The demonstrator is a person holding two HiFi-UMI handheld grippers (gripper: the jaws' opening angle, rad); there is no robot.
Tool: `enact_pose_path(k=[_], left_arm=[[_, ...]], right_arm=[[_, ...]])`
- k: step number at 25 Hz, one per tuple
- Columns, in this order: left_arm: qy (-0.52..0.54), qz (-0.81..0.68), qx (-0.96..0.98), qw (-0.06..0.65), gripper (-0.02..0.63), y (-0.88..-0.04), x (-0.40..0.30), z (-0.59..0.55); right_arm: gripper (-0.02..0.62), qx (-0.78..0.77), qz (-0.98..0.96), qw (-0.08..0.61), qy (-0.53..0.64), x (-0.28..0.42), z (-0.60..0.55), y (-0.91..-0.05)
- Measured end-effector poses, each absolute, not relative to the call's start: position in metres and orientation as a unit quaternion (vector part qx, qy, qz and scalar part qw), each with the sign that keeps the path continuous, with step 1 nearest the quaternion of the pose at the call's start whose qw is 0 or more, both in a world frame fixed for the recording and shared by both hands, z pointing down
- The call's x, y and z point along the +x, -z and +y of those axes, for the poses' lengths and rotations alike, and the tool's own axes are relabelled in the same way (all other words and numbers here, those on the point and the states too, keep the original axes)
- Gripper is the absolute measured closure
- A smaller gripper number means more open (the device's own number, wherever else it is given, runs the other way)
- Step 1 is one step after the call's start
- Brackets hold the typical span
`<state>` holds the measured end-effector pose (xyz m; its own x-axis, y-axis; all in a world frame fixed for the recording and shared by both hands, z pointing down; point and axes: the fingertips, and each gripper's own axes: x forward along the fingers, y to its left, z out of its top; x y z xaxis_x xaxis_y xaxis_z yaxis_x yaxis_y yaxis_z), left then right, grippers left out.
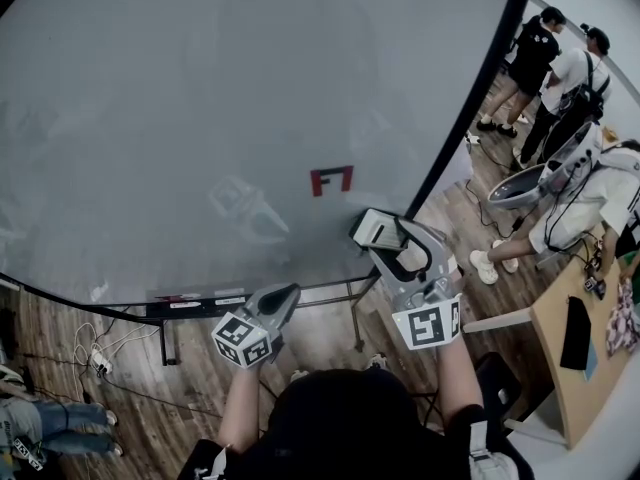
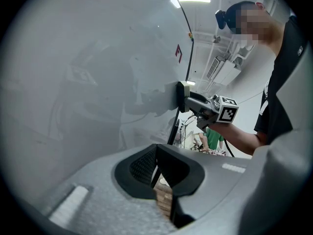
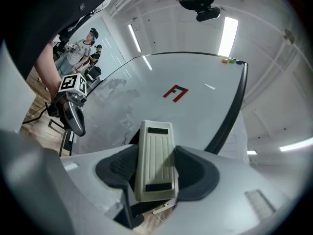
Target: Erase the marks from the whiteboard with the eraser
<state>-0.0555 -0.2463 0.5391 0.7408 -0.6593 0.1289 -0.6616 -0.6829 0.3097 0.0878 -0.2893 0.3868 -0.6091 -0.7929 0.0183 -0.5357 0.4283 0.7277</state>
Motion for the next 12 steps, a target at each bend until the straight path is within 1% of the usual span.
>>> enact_pose_path(k=[12], left_arm=[[-0.003,-0.384,0.907,0.172,0.595,-0.538,-0.081,-0.238]], right_arm=[[0.354,0.360,-0.843,0.182,0.355,0.044,-0.281,-0.400]])
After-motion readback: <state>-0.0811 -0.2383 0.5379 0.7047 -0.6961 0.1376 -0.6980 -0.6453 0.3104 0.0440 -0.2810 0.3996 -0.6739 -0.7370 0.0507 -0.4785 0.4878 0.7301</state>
